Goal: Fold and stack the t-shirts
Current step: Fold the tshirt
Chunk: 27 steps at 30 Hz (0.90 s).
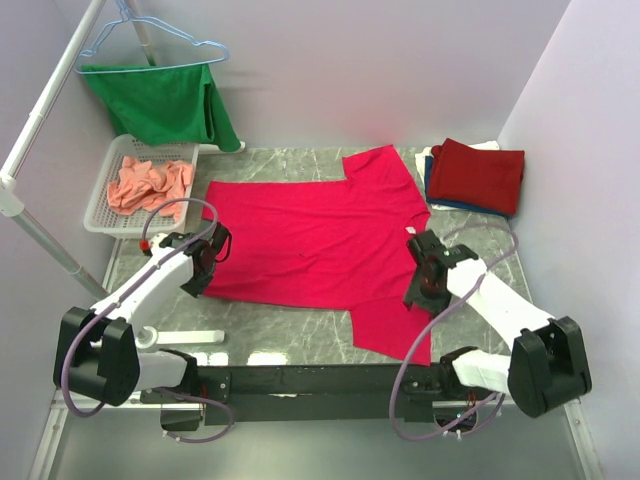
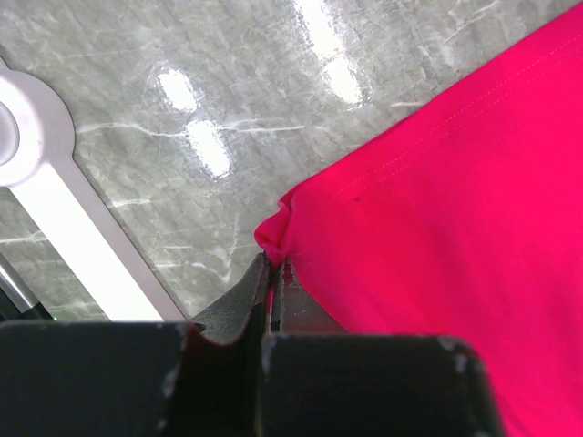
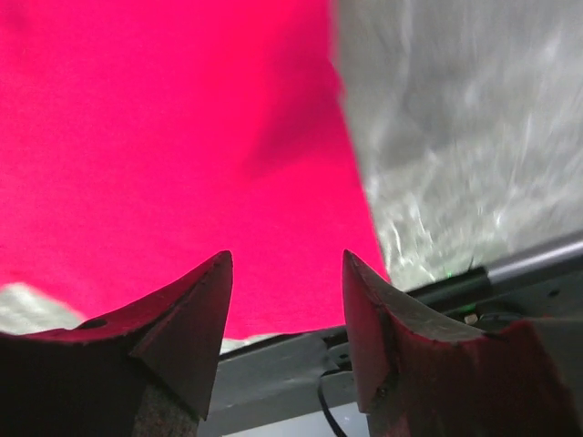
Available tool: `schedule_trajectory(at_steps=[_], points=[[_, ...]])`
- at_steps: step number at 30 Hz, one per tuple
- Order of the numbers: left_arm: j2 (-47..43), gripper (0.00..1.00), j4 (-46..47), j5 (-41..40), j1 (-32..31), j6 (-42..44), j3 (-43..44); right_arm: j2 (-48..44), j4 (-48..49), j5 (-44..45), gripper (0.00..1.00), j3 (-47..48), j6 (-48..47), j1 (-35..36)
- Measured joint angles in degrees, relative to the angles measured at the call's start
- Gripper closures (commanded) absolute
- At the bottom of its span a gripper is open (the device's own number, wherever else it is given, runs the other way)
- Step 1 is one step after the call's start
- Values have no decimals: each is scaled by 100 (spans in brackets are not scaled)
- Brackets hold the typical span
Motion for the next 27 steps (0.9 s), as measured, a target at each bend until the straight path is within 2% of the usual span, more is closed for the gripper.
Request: schedule_trajectory(at_steps=[8, 21, 23, 24, 25, 27], points=[[127, 99, 20, -13, 0, 197, 15, -765, 0, -229, 47, -1333, 879, 7], [433, 99, 66, -11, 0, 476, 234, -741, 361, -433, 49, -1598, 1565, 140], [433, 99, 61, -11, 0, 476, 271, -673, 369, -450, 58, -1582, 1567, 140], [433, 99, 57, -11, 0, 474, 286, -643, 382, -466, 66, -1569, 1576, 140], [431, 99, 48, -13, 0, 474, 306, -595, 413, -494, 82, -1552, 1587, 140], [431, 99, 33, -13, 0, 474, 334, -531, 428, -535, 95, -1521, 1567, 142]])
